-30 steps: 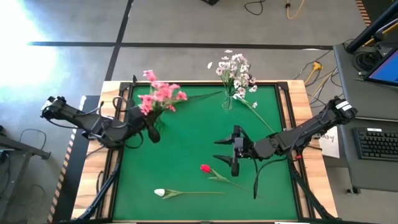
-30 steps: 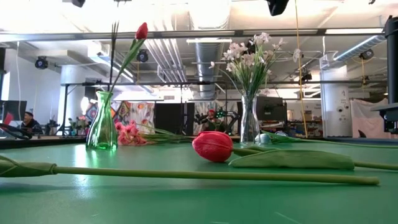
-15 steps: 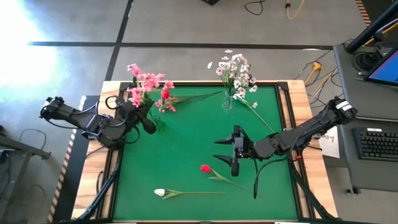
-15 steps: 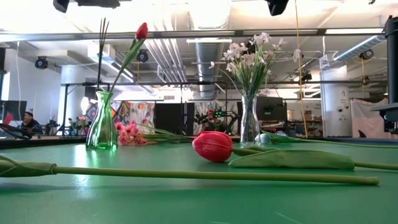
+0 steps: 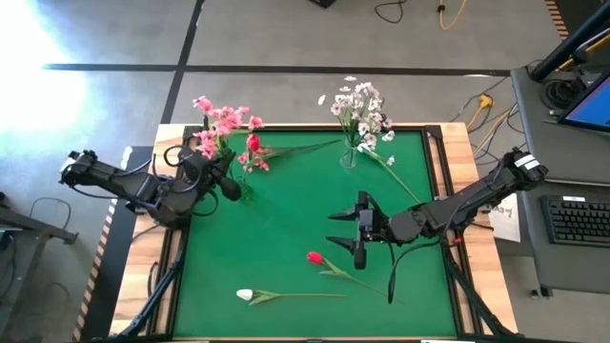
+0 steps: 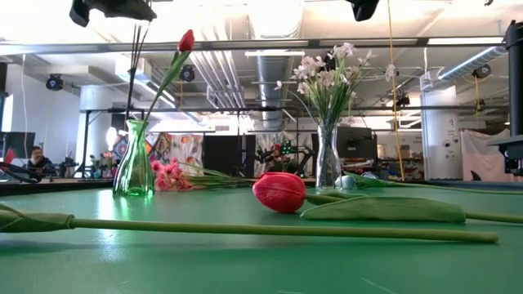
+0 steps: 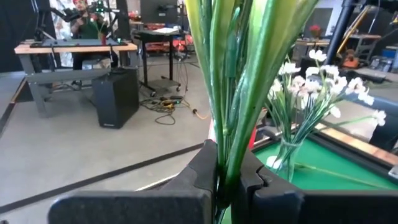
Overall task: Sort flowers into vase by color
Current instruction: Put the bottom pink flowers into the green vase
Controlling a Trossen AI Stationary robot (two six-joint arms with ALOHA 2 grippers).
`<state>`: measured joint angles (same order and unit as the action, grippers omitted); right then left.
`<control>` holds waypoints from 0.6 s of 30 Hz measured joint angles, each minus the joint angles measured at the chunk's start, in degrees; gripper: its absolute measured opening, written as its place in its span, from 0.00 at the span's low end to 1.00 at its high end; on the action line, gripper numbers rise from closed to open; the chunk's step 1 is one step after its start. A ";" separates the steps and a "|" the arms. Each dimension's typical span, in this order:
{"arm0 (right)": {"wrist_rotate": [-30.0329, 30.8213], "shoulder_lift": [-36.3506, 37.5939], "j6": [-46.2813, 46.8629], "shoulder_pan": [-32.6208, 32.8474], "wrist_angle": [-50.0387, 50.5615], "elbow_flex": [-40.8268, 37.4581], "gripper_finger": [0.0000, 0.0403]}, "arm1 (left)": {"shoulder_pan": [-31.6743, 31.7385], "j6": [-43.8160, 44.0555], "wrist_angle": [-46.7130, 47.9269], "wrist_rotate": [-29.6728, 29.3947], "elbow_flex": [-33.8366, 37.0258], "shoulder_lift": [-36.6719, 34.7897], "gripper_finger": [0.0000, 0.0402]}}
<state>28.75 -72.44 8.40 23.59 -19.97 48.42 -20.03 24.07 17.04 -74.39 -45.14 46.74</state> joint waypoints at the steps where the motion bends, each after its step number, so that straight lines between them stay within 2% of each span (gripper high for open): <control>1: 0.00 0.00 0.00 0.00 0.00 0.00 0.61 | 0.00 -0.54 -0.21 0.00 -0.31 -0.02 0.00; 7: 0.00 0.00 -0.01 0.00 0.03 0.00 0.62 | 0.00 -1.44 -0.71 0.00 -1.55 0.00 0.00; 18: 0.00 0.00 -0.02 0.00 0.15 0.00 0.61 | 0.28 3.53 -0.68 -0.04 0.37 1.22 0.00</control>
<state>28.75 -72.44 8.38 23.59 -19.81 48.42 -19.75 27.60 16.36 -74.43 -44.77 47.97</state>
